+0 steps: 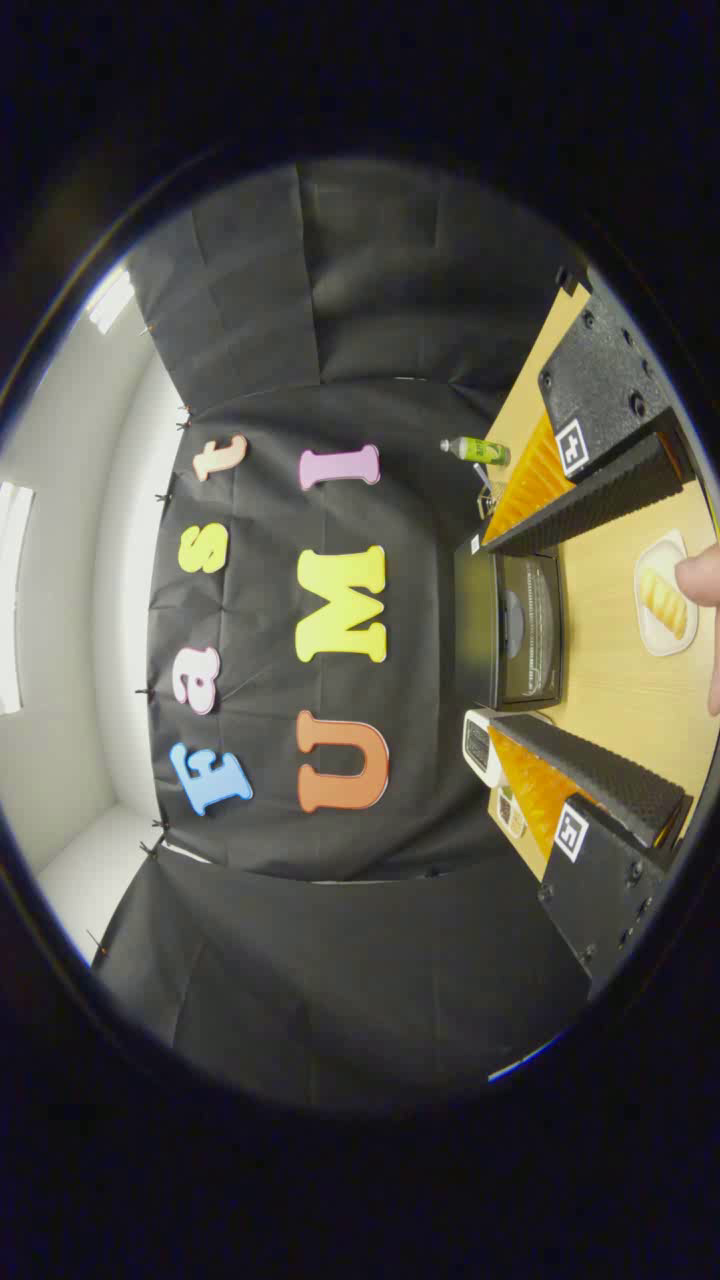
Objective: Open the toaster oven, put the food inside, and close the toaster oven door.
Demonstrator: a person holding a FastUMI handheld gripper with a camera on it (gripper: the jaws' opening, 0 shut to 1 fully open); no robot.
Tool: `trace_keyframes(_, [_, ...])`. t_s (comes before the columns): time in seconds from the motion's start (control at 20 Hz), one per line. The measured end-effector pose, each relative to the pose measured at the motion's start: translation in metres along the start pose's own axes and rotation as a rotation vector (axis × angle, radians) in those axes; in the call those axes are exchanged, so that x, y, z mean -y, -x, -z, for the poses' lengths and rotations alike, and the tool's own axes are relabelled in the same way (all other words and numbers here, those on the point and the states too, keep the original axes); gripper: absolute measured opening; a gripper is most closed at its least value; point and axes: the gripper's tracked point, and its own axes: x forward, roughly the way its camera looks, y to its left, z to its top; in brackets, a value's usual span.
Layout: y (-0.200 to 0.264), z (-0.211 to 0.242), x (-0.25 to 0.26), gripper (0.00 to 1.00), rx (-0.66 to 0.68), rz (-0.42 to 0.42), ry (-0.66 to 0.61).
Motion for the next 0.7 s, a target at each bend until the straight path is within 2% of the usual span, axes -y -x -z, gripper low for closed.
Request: trace_keyframes(0.7, [0.0022, -0.0015, -0.0002, 1.0, 0.022, -0.026, -0.009])
